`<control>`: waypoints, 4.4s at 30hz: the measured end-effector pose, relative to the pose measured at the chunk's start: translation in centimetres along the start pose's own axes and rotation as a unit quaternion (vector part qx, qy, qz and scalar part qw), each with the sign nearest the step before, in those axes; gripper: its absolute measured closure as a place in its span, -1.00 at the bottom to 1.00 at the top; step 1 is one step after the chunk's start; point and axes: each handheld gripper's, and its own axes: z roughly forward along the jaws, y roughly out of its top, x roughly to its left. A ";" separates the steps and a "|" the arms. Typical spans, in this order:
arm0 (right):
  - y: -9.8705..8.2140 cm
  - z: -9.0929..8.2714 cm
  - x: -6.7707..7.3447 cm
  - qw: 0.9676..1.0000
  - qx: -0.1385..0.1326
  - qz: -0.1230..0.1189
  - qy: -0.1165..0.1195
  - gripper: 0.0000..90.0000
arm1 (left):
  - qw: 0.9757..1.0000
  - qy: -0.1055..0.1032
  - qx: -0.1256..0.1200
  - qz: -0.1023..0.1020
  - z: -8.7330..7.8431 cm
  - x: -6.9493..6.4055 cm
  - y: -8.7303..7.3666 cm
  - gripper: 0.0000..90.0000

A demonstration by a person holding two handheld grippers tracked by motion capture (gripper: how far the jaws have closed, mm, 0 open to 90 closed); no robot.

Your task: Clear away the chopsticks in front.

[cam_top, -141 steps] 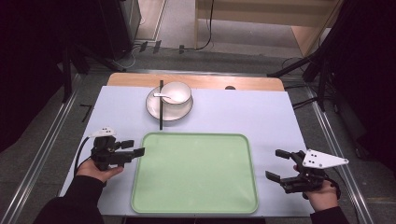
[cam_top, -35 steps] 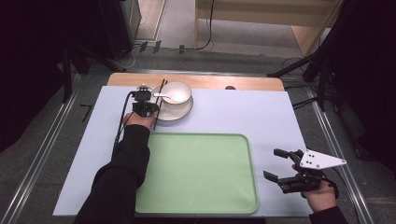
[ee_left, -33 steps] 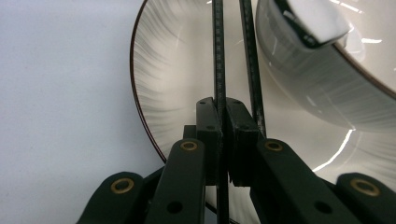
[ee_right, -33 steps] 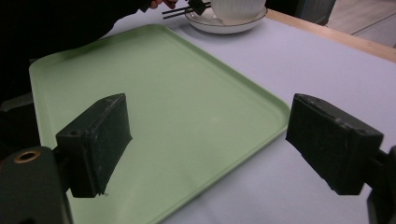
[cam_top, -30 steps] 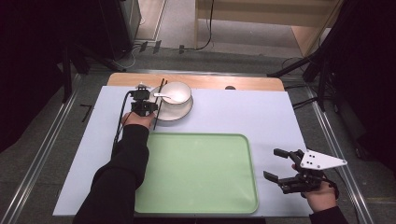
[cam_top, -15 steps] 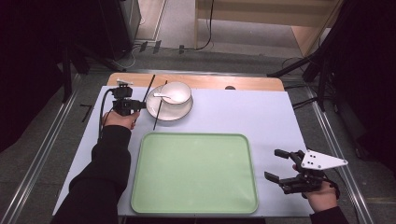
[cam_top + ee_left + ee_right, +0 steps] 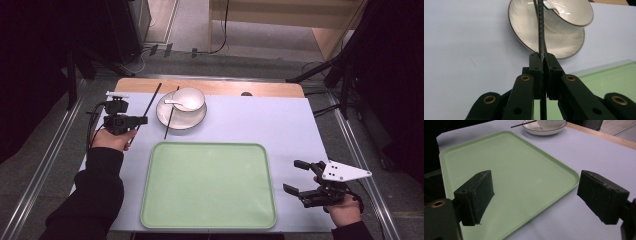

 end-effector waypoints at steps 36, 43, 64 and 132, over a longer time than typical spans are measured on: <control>0.4 0.4 -0.4 1.000 -0.004 0.004 0.002 -0.69 | 0.999 -0.036 0.008 -0.007 -2.4 -3.9 -10.6 0.91; 0.4 0.4 -0.3 1.000 -0.004 0.003 0.002 -0.69 | 0.998 -0.050 0.025 -0.019 -2.1 -4.7 -12.0 0.91; 0.4 0.4 -0.3 1.000 -0.005 0.002 0.005 -0.69 | 0.994 -0.019 0.096 -0.043 -0.1 -4.6 -14.7 0.88; -0.1 0.1 -0.2 1.000 0.000 0.013 -0.002 -0.69 | 0.991 -0.084 0.026 0.104 1.0 -0.4 0.9 -0.35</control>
